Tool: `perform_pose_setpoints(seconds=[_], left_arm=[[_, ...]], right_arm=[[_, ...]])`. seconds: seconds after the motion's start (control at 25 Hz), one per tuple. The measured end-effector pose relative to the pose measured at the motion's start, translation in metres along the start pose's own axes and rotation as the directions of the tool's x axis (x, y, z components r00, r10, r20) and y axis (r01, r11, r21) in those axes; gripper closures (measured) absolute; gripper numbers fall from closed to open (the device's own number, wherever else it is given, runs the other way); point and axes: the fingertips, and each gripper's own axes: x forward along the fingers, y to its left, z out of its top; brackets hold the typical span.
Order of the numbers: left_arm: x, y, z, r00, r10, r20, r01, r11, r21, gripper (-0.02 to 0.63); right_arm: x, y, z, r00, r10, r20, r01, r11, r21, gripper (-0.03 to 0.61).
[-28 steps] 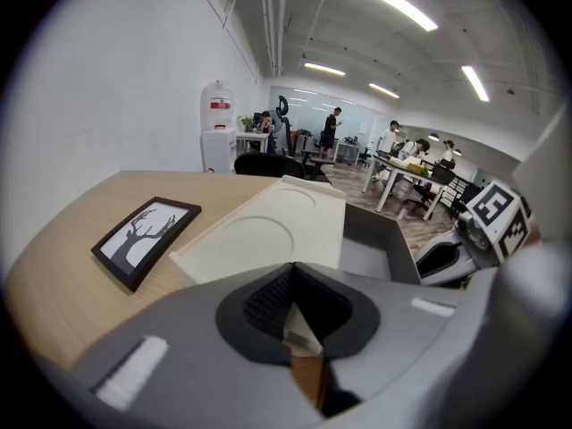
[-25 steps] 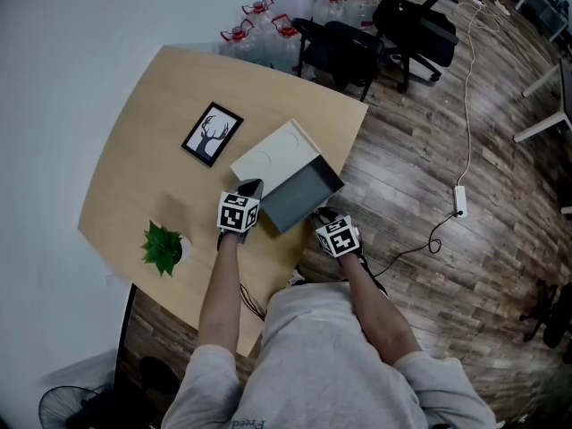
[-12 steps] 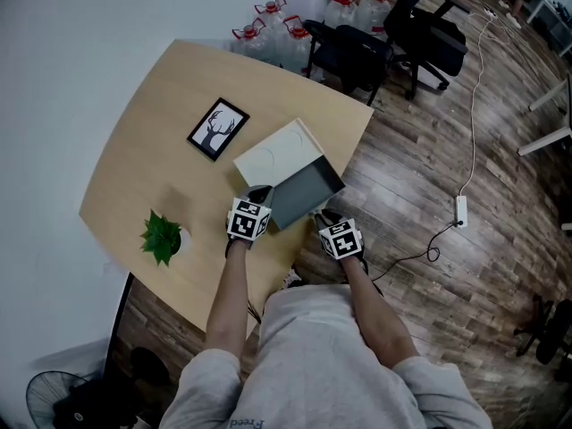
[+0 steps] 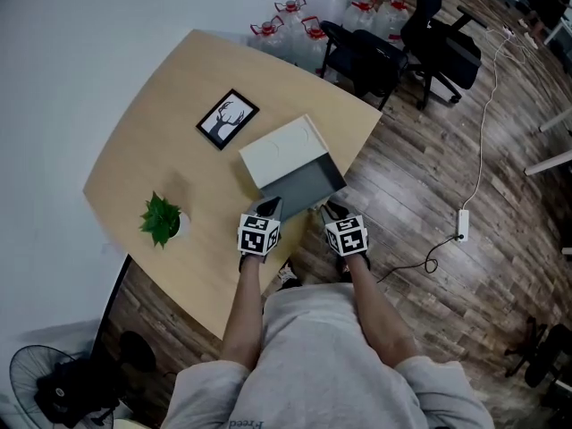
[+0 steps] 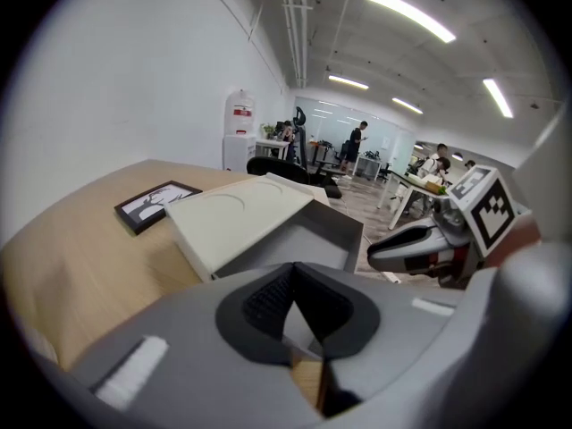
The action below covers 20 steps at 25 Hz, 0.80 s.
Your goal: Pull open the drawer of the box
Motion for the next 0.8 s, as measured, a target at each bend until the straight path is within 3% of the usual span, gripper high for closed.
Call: perform_pose_setpoints(seconds=[0.36, 0.8], left_arm=[[-0.02, -0.031, 0.0, 0.99, 0.11, 0.083, -0.096, 0.982, -0.162, 0.56], [-0.047, -0.059, -0.005, 0.955, 0.268, 0.13, -0.226, 0.937, -0.267, 0.56]], right_arm=[[-0.016, -0.002, 0.017, 0.997, 0.065, 0.05, -0.062, 0.996, -0.057, 0.511], [-0.029, -0.009, 0.013, 0.983, 0.173, 0.057, -0.167, 0.981, -0.098, 0.511]])
